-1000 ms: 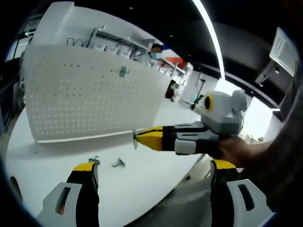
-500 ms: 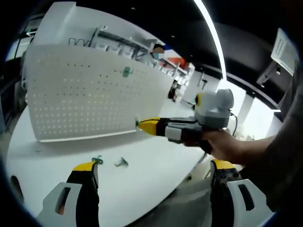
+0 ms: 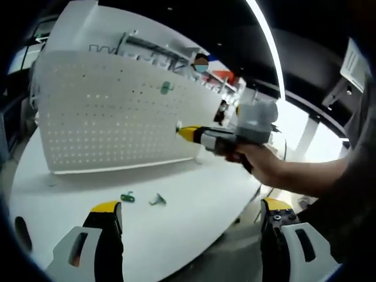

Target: Insert the hook assembly into the mounting plate slot until the hook locks in place.

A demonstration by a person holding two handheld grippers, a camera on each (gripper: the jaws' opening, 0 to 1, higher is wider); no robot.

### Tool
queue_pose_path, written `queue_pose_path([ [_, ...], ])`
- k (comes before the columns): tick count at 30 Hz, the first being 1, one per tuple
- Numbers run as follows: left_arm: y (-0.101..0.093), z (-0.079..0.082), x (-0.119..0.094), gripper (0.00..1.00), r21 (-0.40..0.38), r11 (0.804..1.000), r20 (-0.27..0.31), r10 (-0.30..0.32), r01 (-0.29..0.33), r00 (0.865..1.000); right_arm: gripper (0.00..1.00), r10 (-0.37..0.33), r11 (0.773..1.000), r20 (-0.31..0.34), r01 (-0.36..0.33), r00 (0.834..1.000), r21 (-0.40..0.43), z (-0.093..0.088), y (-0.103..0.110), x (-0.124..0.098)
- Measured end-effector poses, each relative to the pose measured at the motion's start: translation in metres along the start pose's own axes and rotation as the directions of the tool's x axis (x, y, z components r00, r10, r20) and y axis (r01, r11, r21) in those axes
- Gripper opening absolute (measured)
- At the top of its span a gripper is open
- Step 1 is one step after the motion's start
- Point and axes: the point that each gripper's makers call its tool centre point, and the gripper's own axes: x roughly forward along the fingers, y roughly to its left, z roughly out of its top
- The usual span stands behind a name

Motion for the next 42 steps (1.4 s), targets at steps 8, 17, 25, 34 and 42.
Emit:
queue_pose_path([
  [8, 0.009, 0.004, -0.002, 0.99, -0.005, 1.0, 0.008, 0.021, -0.021, 1.0, 0.01, -0.047, 0.998, 0.016, 0.048, 0.999, -0.034, 0.005, -0.028, 0.012],
  [17, 0.018, -0.004, -0.001, 0.99, -0.026, 0.999, -0.009, 0.048, -0.048, 0.999, 0.01, -0.083, 0.995, 0.037, 0.085, 0.996, -0.052, 0.023, -0.055, 0.028],
  [25, 0.027, -0.007, -0.005, 0.98, -0.033, 0.997, -0.02, 0.074, -0.074, 0.997, 0.01, -0.138, 0.986, 0.089, 0.145, 0.986, -0.077, 0.049, -0.079, 0.042],
  [34, 0.036, -0.004, -0.008, 0.97, -0.044, 0.994, -0.012, 0.097, -0.098, 0.995, 0.01, -0.172, 0.979, 0.117, 0.183, 0.978, -0.089, 0.063, -0.093, 0.054],
  [42, 0.038, -0.005, -0.007, 0.97, -0.057, 0.994, -0.011, 0.092, -0.093, 0.996, 0.01, -0.201, 0.972, 0.152, 0.216, 0.968, -0.091, 0.079, -0.104, 0.063],
])
